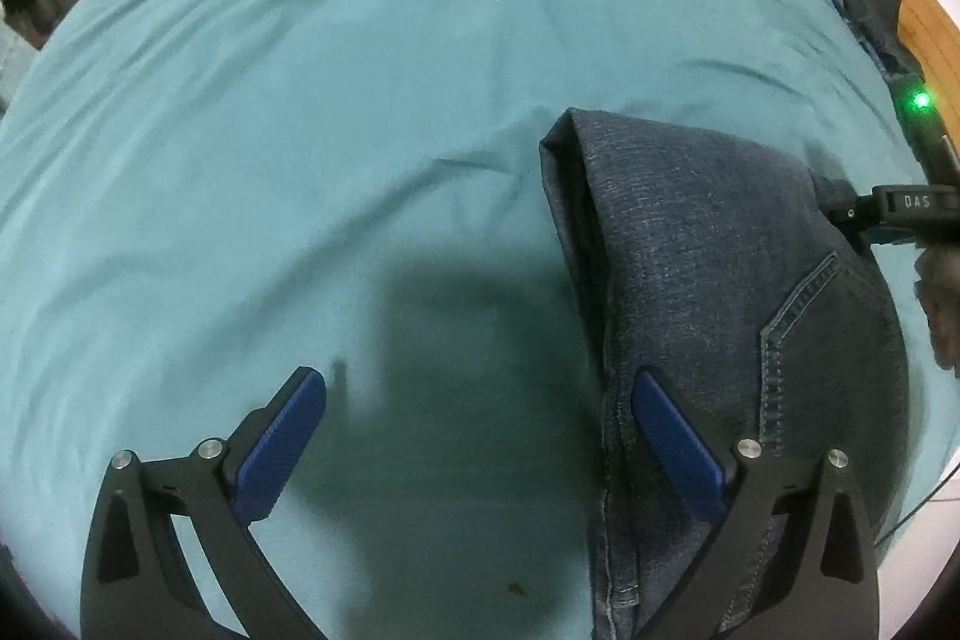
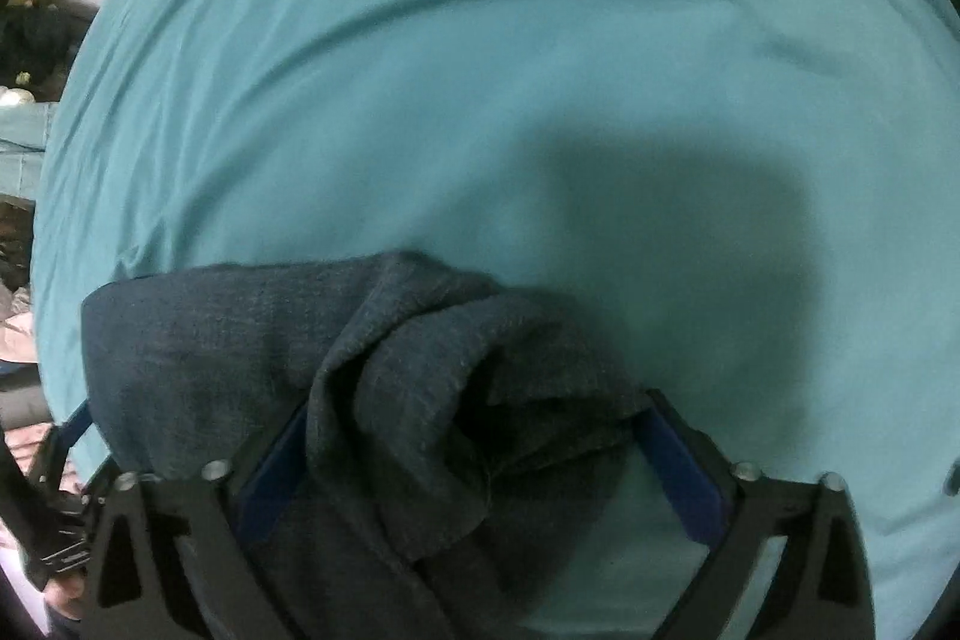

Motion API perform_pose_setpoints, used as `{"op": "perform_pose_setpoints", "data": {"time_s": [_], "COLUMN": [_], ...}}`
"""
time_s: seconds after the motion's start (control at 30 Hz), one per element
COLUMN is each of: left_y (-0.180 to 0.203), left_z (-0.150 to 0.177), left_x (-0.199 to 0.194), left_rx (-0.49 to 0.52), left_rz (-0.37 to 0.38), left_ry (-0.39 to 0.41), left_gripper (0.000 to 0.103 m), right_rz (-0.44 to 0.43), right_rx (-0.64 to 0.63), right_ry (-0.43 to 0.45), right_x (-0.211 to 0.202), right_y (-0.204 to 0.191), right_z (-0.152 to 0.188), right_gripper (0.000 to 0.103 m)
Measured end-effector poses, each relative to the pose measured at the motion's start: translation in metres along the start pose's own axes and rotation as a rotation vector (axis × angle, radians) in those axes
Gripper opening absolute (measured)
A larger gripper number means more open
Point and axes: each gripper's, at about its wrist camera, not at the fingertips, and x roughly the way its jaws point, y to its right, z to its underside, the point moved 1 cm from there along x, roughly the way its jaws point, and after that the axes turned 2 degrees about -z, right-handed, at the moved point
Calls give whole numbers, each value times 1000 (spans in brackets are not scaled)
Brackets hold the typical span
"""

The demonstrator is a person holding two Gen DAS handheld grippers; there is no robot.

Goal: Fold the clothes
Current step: 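Grasp the folded jeans bundle with both grippers and lift it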

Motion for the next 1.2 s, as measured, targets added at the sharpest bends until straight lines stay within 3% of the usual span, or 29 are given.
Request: {"op": "perform_pose_setpoints", "data": {"time_s": [0.07, 0.13, 0.17, 0.23, 0.3, 0.33, 0.37, 0.4, 0.47, 0.5, 0.6, 0.67, 0.7, 0.77, 0.8, 0.83, 0.9, 1.0, 1.03, 1.07, 1.1, 1.13, 1.17, 1.2], "left_y": [1, 3, 4, 7, 10, 10, 7, 1, -15, -27, -45, -44, -40, -21, -6, 6, 29, 39, 42, 47, 53, 58, 62, 67], "left_z": [0, 0, 0, 1, 1, 1, 3, 8, 21, 34, 59, 58, 55, 43, 37, 33, 27, 20, 18, 16, 14, 14, 13, 12], "left_x": [0, 0, -1, -2, -5, -8, -12, -17, -19, -13, 29, 41, 46, 52, 56, 60, 70, 77, 78, 78, 76, 73, 69, 65], "left_rx": [-6, -12, -8, 7, 7, -1, -26, -69, -182, -276, -509, -527, -529, -501, -466, -417, -305, -313, -326, -325, -315, -304, -293, -286], "left_rz": [-1, -5, -11, -8, 16, 34, 87, 194, 368, 490, 839, 944, 1003, 1145, 1177, 1145, 1101, 1113, 1121, 1111, 1075, 1038, 989, 943], "left_ry": [-2, -9, -9, 3, 3, -2, -6, -2, 3, -10, -95, -43, -28, -48, -82, -103, -129, -160, -174, -190, -205, -215, -227, -243], "left_gripper": [103, 103, 103, 103, 103, 103, 103, 103, 103, 103, 103, 103, 103, 103, 103, 103, 103, 102, 101, 92, 85, 67, 40, 35], "right_rz": [-96, -270, -317, -412, -499, -478, -448, -424, -470, -509, -588, -622, -644, -721, -777, -853, -864, -881, -919, -949, -923, -897, -872, -879], "right_rx": [42, 117, 139, 183, 221, 192, 140, 93, 69, 86, 131, 139, 135, 121, 112, 104, 37, 13, 72, 126, 146, 163, 170, 184], "right_ry": [-42, -70, -79, -97, -114, -108, -78, -49, 7, -2, -60, -90, -52, -11, -8, -44, -85, -91, -98, -101, -71, -41, -12, -2], "right_x": [-3, -7, -5, 1, 5, -1, -13, -26, -45, -47, -36, -16, -23, -33, -35, -28, -14, -9, -8, -8, -12, -15, -20, -24], "right_y": [7, 21, 31, 49, 67, 65, 63, 62, 68, 76, 96, 106, 122, 142, 146, 137, 112, 103, 112, 120, 126, 131, 133, 133], "right_z": [-4, -5, -3, -1, 1, 0, 4, 8, 27, 44, 84, 105, 107, 100, 93, 89, 81, 69, 67, 66, 68, 71, 74, 76], "right_gripper": [71, 57, 52, 52, 58, 66, 72, 83, 95, 103, 103, 103, 103, 103, 103, 103, 103, 101, 85, 68, 43, 41, 39, 38]}}
